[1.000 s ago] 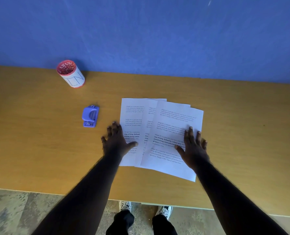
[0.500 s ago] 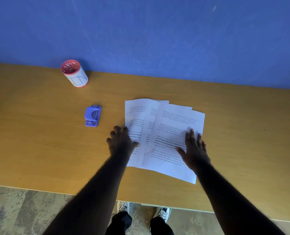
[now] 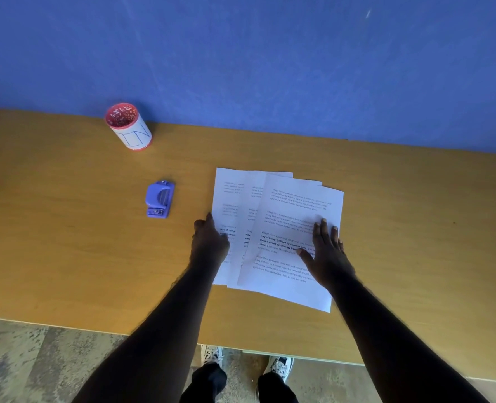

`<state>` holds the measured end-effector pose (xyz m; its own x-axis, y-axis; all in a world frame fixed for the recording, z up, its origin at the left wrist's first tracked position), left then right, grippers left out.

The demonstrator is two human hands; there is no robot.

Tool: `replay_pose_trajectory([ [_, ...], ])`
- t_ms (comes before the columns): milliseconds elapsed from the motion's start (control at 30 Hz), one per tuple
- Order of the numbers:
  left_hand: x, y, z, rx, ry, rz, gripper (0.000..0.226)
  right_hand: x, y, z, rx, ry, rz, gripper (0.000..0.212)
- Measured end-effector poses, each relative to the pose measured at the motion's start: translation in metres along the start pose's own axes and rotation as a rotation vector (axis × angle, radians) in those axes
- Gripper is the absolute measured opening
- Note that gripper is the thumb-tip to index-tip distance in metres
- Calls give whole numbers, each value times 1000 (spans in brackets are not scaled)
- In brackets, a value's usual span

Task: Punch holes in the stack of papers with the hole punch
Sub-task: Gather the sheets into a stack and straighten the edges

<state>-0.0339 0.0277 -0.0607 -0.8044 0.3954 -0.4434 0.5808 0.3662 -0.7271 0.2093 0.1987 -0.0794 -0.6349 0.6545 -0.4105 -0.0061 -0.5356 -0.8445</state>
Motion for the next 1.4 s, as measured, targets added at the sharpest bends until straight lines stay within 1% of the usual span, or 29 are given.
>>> replay_pose_trajectory([
  [67, 0, 3, -3, -20, 26, 14, 60, 3, 0, 4, 11, -14, 2, 86],
  [200, -1, 9, -7, -60, 62, 48, 59, 9, 3, 14, 26, -44, 18, 87],
  [367, -5, 20, -13, -127, 84, 158, 58, 18, 6, 33, 45, -88, 37, 87],
  [467, -11, 24, -16, -207, 95, 194, 52, 20, 9, 45, 89, -107, 53, 87],
  [533, -12, 27, -16, -249, 79, 221, 51, 21, 11, 52, 130, -118, 70, 86],
  [633, -6, 25, -8, -387, -13, 241, 56, 27, 3, 57, 206, -101, 62, 85],
  [700, -1, 23, 1, -524, -106, 271, 58, 30, -10, 54, 268, -69, 15, 85],
  [767, 0, 25, 7, -631, -176, 327, 56, 30, -25, 42, 290, -3, -52, 85],
  [833, -2, 27, 9, -693, -207, 389, 49, 28, -40, 22, 298, 114, -120, 85],
  [867, -3, 27, 8, -716, -213, 417, 46, 27, -45, 12, 328, 178, -124, 84],
  [900, -4, 27, 7, -735, -211, 445, 44, 26, -46, 3, 389, 238, -100, 82],
  [933, -4, 26, 5, -751, -205, 472, 42, 26, -44, -4, 500, 287, -59, 76],
  [1000, -5, 25, 2, -768, -191, 530, 40, 25, -31, -8, 844, 340, 61, 53],
  [1033, -6, 25, 1, -772, -181, 557, 39, 22, -25, -5, 1000, 341, 135, 42],
  [1100, -8, 27, -3, -791, -163, 599, 38, 18, -20, 6, 1176, 279, 232, 30],
  [1167, -7, 28, -7, -826, -152, 632, 40, 18, -24, 11, 1198, 213, 222, 26],
  [1267, -4, 23, -19, -828, -94, 647, 39, 19, -40, 13, 1204, 143, 122, 22],
  [1400, 2, -3, -52, -862, 66, 581, 40, 15, -72, 25, 1212, 2, 6, 18],
])
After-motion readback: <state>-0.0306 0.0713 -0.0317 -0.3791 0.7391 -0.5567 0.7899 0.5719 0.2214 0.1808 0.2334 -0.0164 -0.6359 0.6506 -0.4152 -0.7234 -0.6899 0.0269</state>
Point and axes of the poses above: each hand's wrist, its own x-axis towards the middle knuckle, its own y-axis out of the palm, z = x × y, the point moved 10 cm from there along x, towards the middle knuckle, and after that the axes turned 3 degrees about -y, right-handed, at the moved point
